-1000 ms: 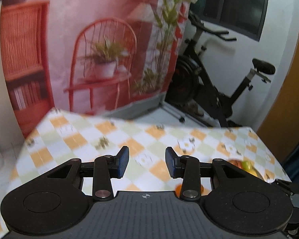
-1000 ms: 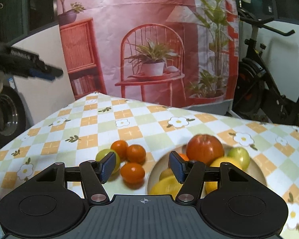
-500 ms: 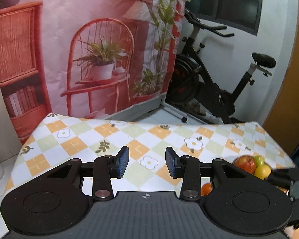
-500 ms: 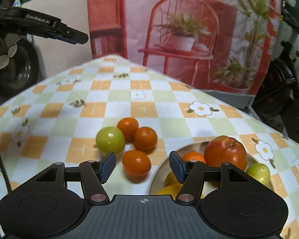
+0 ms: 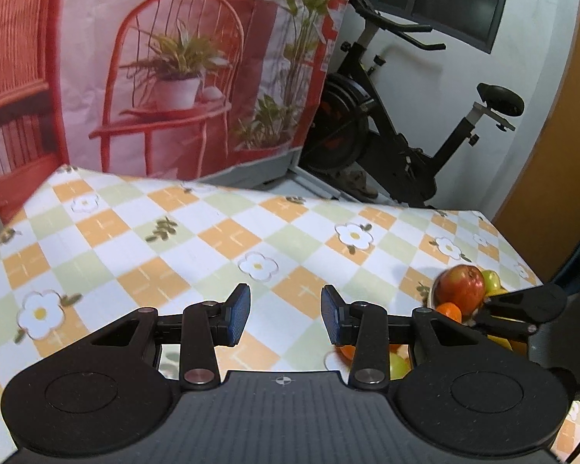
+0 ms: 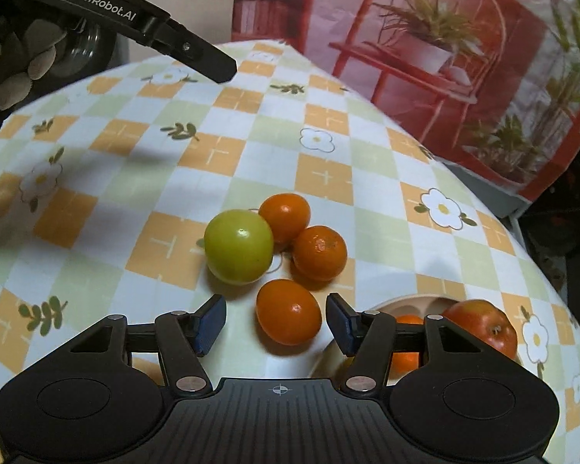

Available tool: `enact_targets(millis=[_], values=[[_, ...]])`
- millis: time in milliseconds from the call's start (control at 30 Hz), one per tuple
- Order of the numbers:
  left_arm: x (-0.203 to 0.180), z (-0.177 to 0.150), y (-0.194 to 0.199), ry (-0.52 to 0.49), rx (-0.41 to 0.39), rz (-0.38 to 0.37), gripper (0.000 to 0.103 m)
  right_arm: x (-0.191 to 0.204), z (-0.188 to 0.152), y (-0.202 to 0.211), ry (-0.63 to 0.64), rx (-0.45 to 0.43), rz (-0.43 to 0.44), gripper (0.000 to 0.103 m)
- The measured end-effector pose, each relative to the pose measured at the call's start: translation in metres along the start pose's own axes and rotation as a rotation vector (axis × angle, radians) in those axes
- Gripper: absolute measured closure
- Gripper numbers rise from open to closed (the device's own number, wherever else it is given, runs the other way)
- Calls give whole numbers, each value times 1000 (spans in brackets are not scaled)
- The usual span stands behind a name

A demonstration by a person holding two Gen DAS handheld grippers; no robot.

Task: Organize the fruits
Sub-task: 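Withdraw both tools toward the tangerines and green apple on the cloth, then clamp the green apple between the left and right tools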

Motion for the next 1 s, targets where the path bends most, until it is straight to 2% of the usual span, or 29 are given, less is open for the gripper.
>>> enact_targets(millis=[233, 400, 500, 700, 1000], values=[[-9, -12, -8, 4, 29, -34, 61, -3, -4, -11, 18, 34, -41, 60], [-16, -15, -10, 4, 43, -52, 60, -4, -4, -11, 2, 23, -45, 68], [-21, -17, -12, 5, 62, -63, 60, -6, -5, -7, -32, 6, -35, 69], [-31, -22, -15, 19, 88, -94, 59, -7, -9, 7, -107, -66, -25, 69], [-52, -34, -26, -2, 134, -112, 53, -22, -13, 51, -290, -261, -57, 69]])
Point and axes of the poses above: each gripper's, at about its wrist camera, not at the fingertips, and y roughly against the way its jaws point, x to its left, z to its top, the point moved 10 cm from there along -y, roughly the way its jaws point, and after that the axes turned 3 degrees about -y, right-handed, at the moved point
